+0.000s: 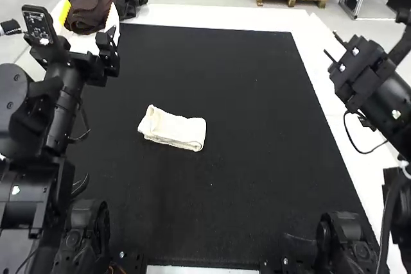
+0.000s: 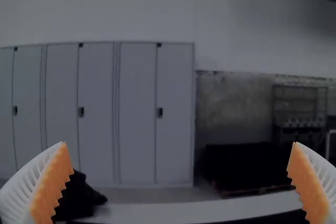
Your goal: Fold the towel.
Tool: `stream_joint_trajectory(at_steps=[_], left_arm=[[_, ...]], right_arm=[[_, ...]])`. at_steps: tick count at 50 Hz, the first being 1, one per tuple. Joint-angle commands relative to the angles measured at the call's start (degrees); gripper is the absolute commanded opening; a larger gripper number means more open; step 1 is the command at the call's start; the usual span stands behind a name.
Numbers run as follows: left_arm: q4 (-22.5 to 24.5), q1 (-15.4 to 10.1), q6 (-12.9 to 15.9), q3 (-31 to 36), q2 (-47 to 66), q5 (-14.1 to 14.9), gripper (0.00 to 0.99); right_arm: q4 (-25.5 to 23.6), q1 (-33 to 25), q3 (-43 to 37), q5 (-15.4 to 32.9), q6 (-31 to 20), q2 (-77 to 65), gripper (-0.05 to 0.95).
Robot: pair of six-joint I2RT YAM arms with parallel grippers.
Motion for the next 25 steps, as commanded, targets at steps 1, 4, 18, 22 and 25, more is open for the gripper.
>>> stream_joint_trajectory(at_steps=[1,4,18,22,25], left_arm=[[1.52,0.34,3.87,-0.91,-1.91,-1.59,0.959],[4.68,0.34,5.89,-1.88,-1.91,-2.65,0.959],[11.72,0.34,13.27,-7.41,-1.91,-11.61,0.959],[17.25,0.25,16.70,-10.84,-2.00,-11.00,0.959],[22.53,-0.01,19.34,-13.92,-1.91,-9.50,0.959]], right_arm=[[-0.17,-2.35,-0.04,1.30,-3.30,-2.66,0.65],[-0.43,-3.05,-0.30,1.39,-4.09,-3.81,0.90],[-8.34,-3.84,-0.04,26.44,-27.47,-5.04,0.92],[-7.55,-3.84,-2.06,34.43,-33.97,-5.04,0.91],[-5.70,-3.67,-4.25,39.71,-36.96,-5.04,0.92]])
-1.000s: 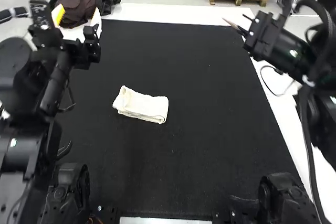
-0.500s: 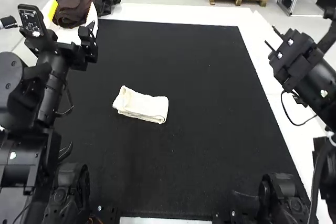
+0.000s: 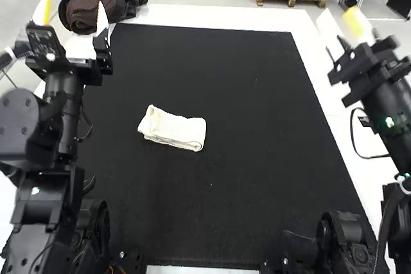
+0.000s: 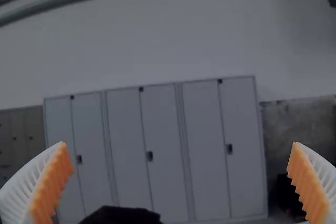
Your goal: Fold the towel.
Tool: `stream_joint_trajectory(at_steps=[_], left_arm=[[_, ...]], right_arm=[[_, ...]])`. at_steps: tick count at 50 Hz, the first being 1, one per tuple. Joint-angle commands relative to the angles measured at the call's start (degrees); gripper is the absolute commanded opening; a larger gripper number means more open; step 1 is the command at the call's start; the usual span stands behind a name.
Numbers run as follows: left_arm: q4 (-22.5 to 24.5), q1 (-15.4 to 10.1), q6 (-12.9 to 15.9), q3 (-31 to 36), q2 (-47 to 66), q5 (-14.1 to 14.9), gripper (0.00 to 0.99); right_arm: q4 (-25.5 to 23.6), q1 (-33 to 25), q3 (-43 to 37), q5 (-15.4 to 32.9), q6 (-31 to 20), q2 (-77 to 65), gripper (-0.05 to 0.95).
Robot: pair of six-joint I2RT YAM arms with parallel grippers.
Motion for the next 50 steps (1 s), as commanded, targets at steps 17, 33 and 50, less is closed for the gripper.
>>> stream_joint_trajectory(at_steps=[17,33,50], left_arm=[[9.51,-0.10,8.29,-14.46,-0.84,1.59,0.959],[-6.05,0.34,-1.12,-14.55,-0.84,1.76,0.959],[-20.55,0.61,-1.65,-14.46,-0.84,1.85,0.970]], right_arm=[[22.60,-0.63,-24.15,31.58,-23.64,-0.29,0.92],[13.02,-0.80,-31.35,32.90,-29.79,-0.38,0.92],[-3.50,-0.80,-31.35,28.07,-30.14,-0.38,0.92]])
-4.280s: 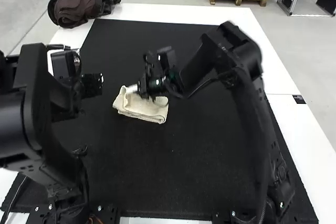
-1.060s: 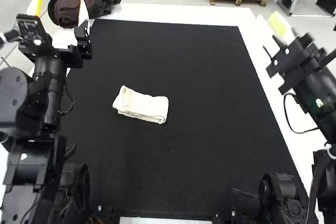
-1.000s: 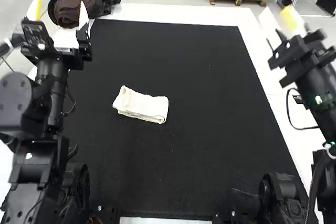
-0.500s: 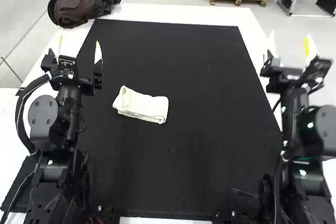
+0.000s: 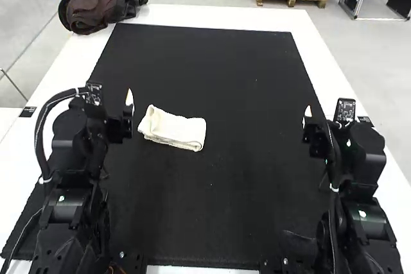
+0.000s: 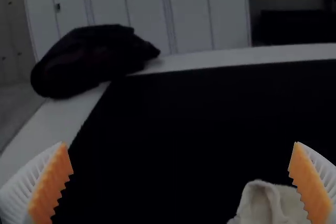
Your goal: Fold the towel.
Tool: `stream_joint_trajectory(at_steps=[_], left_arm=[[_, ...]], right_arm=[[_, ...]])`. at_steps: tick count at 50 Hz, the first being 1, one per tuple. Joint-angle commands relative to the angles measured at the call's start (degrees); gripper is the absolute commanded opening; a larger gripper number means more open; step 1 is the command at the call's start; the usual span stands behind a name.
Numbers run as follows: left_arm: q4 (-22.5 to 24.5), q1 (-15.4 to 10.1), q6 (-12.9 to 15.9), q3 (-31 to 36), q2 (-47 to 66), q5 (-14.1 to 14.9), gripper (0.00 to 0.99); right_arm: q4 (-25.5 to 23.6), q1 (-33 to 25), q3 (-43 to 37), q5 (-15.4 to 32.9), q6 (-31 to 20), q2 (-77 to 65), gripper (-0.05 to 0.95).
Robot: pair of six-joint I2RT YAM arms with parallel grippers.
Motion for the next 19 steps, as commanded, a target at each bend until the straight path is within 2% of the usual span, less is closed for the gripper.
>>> stream_joint_trajectory(at_steps=[1,19], left_arm=[[0.43,0.67,-0.81,-0.23,-0.86,0.67,0.970],[-0.27,0.14,-0.46,-0.23,-0.86,0.67,0.969]], right_arm=[[-0.64,-0.76,-0.32,-3.03,-0.97,-0.45,0.92],[-0.90,-0.76,-0.32,-3.74,-0.97,-0.45,0.92]])
